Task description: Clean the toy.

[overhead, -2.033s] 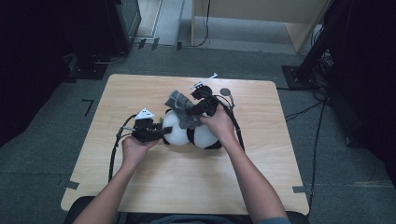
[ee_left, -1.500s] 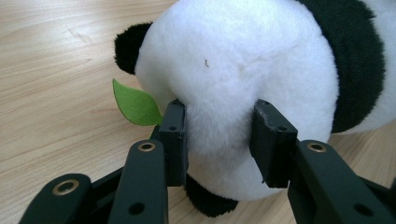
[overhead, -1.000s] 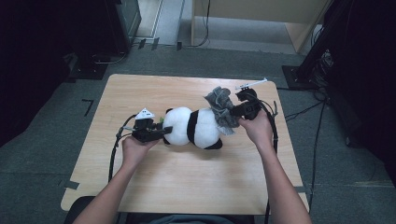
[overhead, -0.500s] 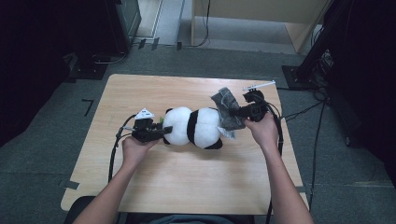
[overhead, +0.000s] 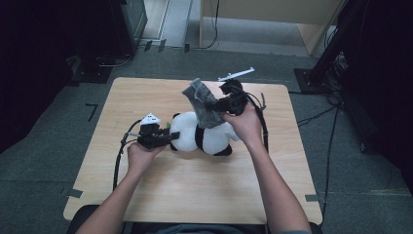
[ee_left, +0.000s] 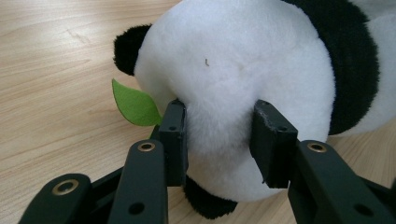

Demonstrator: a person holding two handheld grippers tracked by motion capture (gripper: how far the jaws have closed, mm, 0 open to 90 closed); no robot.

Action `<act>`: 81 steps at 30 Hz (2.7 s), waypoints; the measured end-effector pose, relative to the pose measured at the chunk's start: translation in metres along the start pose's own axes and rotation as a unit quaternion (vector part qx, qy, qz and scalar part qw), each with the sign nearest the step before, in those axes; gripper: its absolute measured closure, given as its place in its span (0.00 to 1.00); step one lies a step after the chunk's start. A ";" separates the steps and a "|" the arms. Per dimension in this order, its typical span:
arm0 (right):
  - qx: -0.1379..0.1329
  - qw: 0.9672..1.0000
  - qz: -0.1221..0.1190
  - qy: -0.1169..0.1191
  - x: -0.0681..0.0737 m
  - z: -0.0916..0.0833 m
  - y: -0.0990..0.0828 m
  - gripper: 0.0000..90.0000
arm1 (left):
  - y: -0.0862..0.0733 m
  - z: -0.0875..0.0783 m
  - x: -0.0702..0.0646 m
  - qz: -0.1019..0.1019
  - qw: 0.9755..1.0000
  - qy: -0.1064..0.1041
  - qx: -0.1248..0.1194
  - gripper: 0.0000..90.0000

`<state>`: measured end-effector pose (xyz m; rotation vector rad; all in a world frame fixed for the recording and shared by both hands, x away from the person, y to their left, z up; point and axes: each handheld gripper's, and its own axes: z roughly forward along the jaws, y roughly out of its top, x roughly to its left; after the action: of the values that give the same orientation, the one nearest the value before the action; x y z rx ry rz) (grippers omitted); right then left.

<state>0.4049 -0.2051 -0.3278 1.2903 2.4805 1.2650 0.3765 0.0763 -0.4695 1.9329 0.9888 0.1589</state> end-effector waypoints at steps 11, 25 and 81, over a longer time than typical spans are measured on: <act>0.040 0.998 0.021 0.042 0.013 0.075 0.008 0.87 | -0.001 0.000 0.000 0.001 1.000 0.001 -0.002 0.67; 0.072 0.997 -0.003 -0.001 0.009 0.082 -0.007 0.87 | -0.001 0.000 0.000 -0.001 1.000 0.002 0.001 0.68; 0.002 0.994 0.103 -0.047 -0.083 -0.003 -0.092 0.87 | -0.018 0.017 -0.004 0.014 0.998 -0.030 -0.048 0.34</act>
<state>0.3971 -0.2941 -0.4132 1.6025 2.3376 1.2067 0.3716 0.0664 -0.4918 1.8533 0.8987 0.1597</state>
